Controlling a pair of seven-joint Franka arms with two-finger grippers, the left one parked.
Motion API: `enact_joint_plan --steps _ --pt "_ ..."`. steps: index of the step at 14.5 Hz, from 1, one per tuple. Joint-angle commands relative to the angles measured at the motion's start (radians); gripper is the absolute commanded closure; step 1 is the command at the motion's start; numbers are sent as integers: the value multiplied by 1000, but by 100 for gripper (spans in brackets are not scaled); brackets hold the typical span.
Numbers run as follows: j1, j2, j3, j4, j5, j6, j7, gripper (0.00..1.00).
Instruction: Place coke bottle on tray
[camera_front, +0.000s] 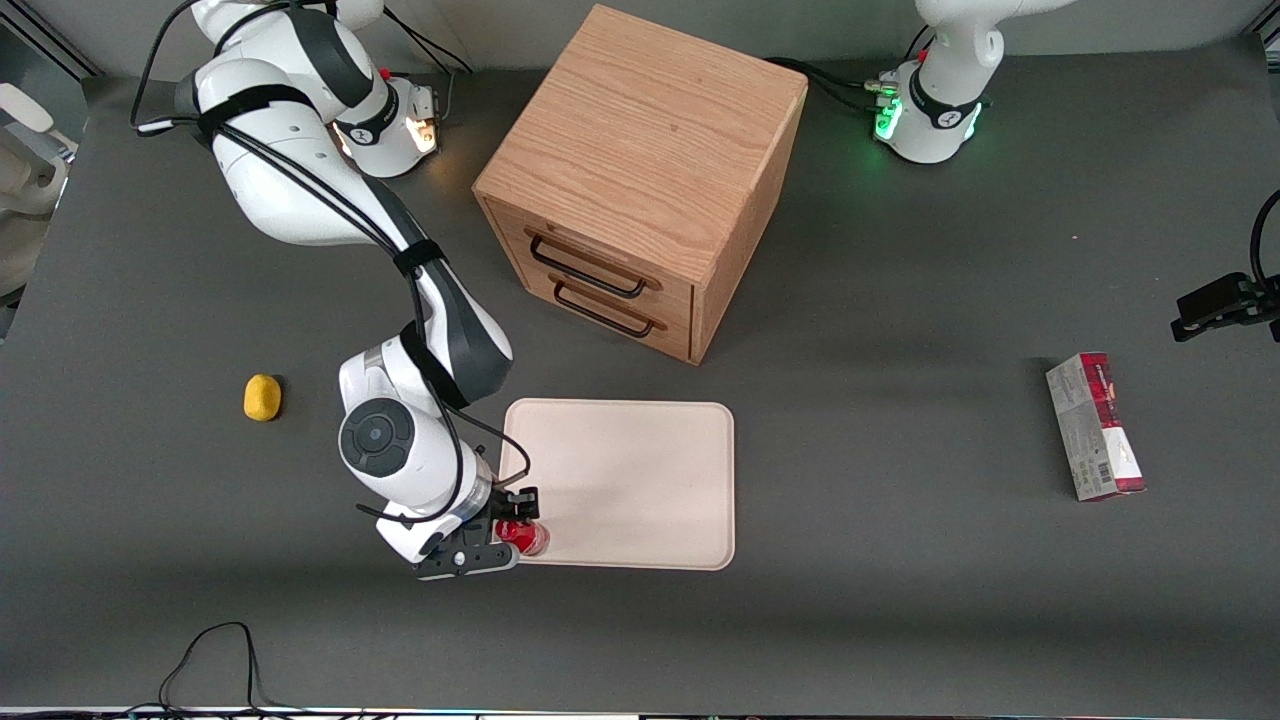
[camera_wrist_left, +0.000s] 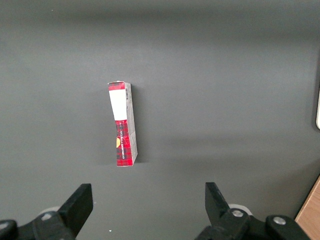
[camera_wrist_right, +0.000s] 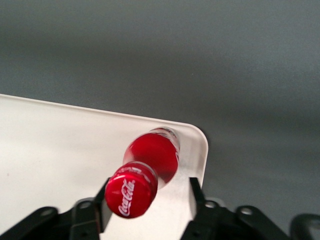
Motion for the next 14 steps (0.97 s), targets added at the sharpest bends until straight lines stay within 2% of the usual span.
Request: enact_joint_plan --steps 1,4,6,8,10,12,13,14 --pt "-4 4 10 23 -22 -15 40 0" --pt "-7 -52 10 18 -11 -33 52 0" --pt "-23 -146 6 -43 -3 -111 69 0" --pt "-38 -280 -14 -135 53 -174 58 0" --pt "-41 -426 -89 -263 98 -206 55 0" --pt "-43 -586 -144 -426 110 -216 49 0" --pt "-41 -740 -205 -575 116 -216 -25 0" --pt "-41 -811 -239 -642 126 -217 -66 0"
